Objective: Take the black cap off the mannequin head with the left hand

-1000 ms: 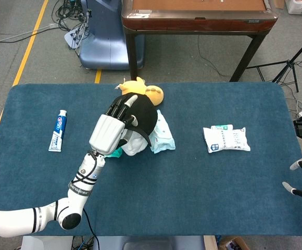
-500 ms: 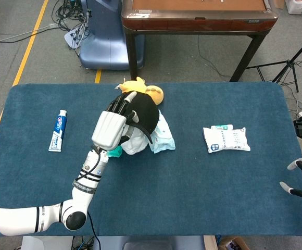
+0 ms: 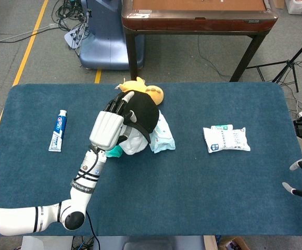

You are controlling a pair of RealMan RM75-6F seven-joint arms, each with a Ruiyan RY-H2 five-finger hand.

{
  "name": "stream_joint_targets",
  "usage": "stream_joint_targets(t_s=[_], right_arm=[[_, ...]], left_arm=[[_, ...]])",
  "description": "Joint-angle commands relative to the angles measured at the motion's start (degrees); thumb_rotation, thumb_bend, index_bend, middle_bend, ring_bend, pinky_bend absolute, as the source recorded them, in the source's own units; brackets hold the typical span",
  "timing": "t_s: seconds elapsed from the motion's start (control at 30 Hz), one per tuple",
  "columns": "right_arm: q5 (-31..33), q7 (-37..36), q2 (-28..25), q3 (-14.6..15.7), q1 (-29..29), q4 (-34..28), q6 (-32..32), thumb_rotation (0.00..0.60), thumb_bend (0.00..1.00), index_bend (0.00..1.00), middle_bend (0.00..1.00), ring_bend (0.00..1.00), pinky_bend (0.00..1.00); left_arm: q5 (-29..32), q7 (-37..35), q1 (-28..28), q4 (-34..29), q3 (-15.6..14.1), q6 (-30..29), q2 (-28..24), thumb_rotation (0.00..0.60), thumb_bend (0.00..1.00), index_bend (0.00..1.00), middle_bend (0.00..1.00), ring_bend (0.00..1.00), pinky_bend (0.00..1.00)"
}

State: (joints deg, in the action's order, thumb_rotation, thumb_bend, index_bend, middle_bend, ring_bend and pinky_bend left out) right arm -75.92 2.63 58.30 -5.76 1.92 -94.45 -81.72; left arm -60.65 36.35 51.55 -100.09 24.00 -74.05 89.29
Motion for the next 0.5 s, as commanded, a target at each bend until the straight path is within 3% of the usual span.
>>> stream_joint_targets(t_s=[0.03,0.5], right_arm=[[0.0,-0.1,0.0,0.0,0.0,0.0,-0.1,0.600,0.07,0.48,0.39,0.30,0.37],[0.0,0.1,0.1,0.0,0.0,0.0,-0.1,0.600,0.07,0.48,0.39,0.30,0.37]], left_arm=[[0.2,-0.1,0.2,0.2,0.1,0.0,0.0,0.600,0.47,0.71,0.08,0.04,0.17],[3.2,1.3,0.7,0.0,0.7,-1.0,-0.4,0.600,0.47,0.71,0.09,0.04,0.17]])
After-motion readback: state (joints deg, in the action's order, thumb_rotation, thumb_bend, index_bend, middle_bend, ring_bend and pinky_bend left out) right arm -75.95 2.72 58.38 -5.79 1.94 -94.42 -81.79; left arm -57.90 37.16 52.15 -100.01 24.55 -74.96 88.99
